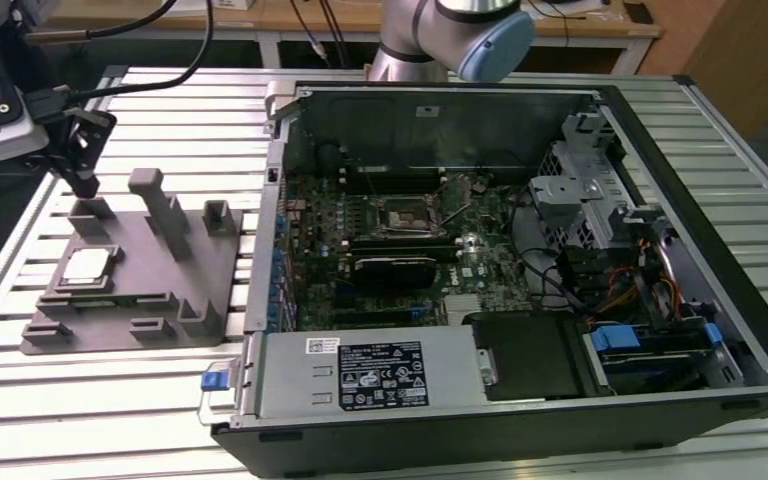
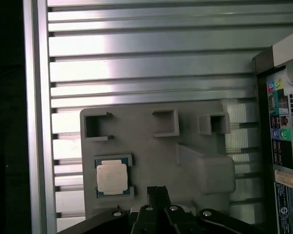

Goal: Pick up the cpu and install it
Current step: 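Reach for the cpu, then pick up the cpu and move it towards the insertion slot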

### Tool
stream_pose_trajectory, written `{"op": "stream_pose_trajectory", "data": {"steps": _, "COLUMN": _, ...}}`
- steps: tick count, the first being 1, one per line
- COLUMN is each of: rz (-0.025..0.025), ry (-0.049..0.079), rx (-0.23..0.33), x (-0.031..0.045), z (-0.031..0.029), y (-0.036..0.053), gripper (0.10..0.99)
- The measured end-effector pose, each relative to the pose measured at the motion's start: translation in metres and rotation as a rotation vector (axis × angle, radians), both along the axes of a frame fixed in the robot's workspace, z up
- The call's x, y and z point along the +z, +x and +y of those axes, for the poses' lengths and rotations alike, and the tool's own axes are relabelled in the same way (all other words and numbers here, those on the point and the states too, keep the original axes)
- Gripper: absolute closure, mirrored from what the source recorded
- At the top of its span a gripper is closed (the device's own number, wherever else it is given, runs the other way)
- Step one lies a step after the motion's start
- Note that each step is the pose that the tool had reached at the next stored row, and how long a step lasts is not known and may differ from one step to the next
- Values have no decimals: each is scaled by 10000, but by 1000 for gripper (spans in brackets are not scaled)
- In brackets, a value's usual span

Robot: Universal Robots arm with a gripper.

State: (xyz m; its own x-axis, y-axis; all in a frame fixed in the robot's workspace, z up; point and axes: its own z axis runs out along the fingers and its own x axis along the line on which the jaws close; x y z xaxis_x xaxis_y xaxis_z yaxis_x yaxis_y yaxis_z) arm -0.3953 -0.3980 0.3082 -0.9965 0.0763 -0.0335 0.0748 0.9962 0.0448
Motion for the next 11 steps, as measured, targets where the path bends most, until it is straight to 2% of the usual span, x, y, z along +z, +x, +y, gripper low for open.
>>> {"op": "stream_pose_trajectory", "data": {"steps": 4, "rz": 1, "ry": 0, "rx": 0, "x": -38, "z": 0, "y": -37, "gripper": 980}}
{"op": "stream_pose_trajectory", "data": {"steps": 11, "rz": 1, "ry": -1, "rx": 1, "x": -48, "z": 0, "y": -53, "gripper": 980}}
